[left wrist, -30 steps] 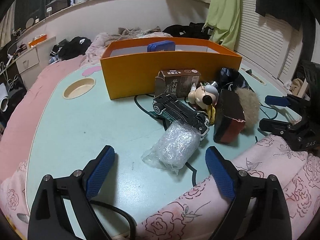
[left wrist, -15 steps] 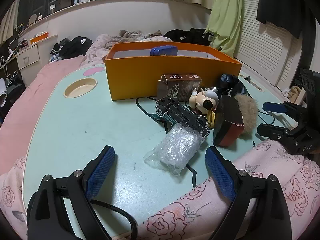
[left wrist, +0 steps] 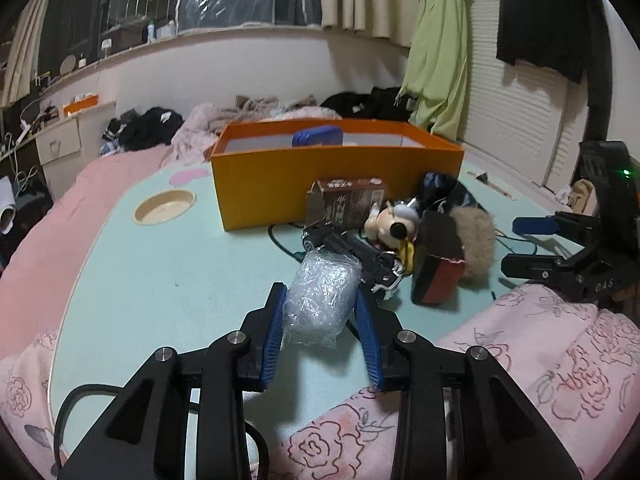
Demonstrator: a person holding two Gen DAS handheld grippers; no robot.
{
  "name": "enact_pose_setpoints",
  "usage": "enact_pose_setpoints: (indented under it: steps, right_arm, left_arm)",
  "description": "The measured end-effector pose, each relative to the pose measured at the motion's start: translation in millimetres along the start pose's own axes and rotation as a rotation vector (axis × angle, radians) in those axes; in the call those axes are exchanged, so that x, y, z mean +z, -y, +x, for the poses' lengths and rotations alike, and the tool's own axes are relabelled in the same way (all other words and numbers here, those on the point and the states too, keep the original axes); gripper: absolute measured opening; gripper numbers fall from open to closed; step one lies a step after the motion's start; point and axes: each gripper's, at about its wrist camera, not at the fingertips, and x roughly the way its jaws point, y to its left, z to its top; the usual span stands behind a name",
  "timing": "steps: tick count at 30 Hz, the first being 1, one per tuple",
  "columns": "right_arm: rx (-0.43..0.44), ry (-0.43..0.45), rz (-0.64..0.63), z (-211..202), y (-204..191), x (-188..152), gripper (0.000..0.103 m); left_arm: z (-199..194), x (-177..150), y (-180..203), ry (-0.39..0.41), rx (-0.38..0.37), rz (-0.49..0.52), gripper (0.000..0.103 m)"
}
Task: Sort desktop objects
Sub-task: 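Grasp the clear plastic bag with the left gripper while the right gripper grasps the black lace cloth, then release the plastic bag into the box with the left gripper while the right gripper releases the lace cloth there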
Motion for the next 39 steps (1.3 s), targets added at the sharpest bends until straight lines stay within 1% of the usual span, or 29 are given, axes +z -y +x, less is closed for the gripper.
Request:
enact_pose_setpoints:
  steps: [2,4,6,7,9,10,11,12,13,14,15,16,17,18,20,22,26,29,32,34,36,39]
  right_arm:
    - [0.024,0.001,0.059,-2,4,7,0.100]
    - [0.079,0.040,0.124,-5,10,19,0.100]
    - [0.115,0.052,0.179,-3,15,33,0.099]
    - [0.114,0.040,0.190,1,15,39,0.097]
    - [0.094,0.018,0.196,9,14,51,0.088]
    - [0.081,0.011,0.208,13,16,55,0.088]
    - [0.088,-0.006,0.234,20,18,58,0.086]
    - [0.102,-0.024,0.249,25,22,60,0.082]
    - [0.122,-0.065,0.266,34,24,59,0.078]
    - [0.136,-0.103,0.276,41,26,57,0.069]
    - [0.135,-0.079,0.268,39,25,56,0.057]
    - [0.169,-0.088,0.275,40,26,55,0.048]
    - [0.194,-0.073,0.289,37,28,53,0.040]
    - [0.210,-0.054,0.301,34,31,51,0.034]
    - [0.244,-0.017,0.338,26,39,46,0.029]
    - [0.261,0.024,0.365,16,45,41,0.028]
    - [0.283,0.134,0.398,-9,54,33,0.028]
    - [0.288,0.187,0.417,-21,61,33,0.028]
    - [0.278,0.206,0.402,-30,60,40,0.028]
    - [0.268,0.214,0.378,-35,55,49,0.028]
    - [0.265,0.220,0.349,-37,48,63,0.028]
    - [0.244,0.220,0.295,-32,36,87,0.028]
  left_arm:
    - [4,1,-1,-0.022,0.001,-0.003,0.036]
    - [9,2,-3,-0.047,0.003,-0.012,0.036]
    - [10,1,-2,-0.045,0.004,-0.013,0.036]
    - [9,1,-2,-0.042,0.005,-0.012,0.036]
    - [9,0,-2,-0.043,0.003,-0.013,0.036]
    - [9,-1,-2,-0.044,0.002,-0.015,0.036]
    - [8,-1,-2,-0.043,0.002,-0.016,0.036]
    - [8,-1,-2,-0.042,0.002,-0.015,0.036]
    - [8,-1,-1,-0.042,0.002,-0.015,0.036]
    - [8,-2,-1,-0.043,0.002,-0.015,0.036]
    - [8,-2,-1,-0.042,0.002,-0.016,0.036]
    - [8,-2,-1,-0.042,0.002,-0.017,0.036]
    - [7,-2,-1,-0.042,0.000,-0.017,0.036]
    - [7,-2,-1,-0.041,0.001,-0.016,0.036]
    - [7,-2,-2,-0.040,0.001,-0.016,0.036]
    - [6,-2,-2,-0.036,0.001,-0.017,0.036]
    - [3,-1,-3,-0.023,0.006,-0.018,0.036]
    - [5,2,-5,-0.042,0.015,-0.027,0.036]
    - [3,10,-5,-0.044,0.024,-0.018,0.036]
    - [-3,20,-5,-0.019,0.019,-0.015,0.036]
    - [-6,35,-8,0.007,0.010,-0.030,0.036]
    - [0,66,-15,0.025,0.022,-0.058,0.036]
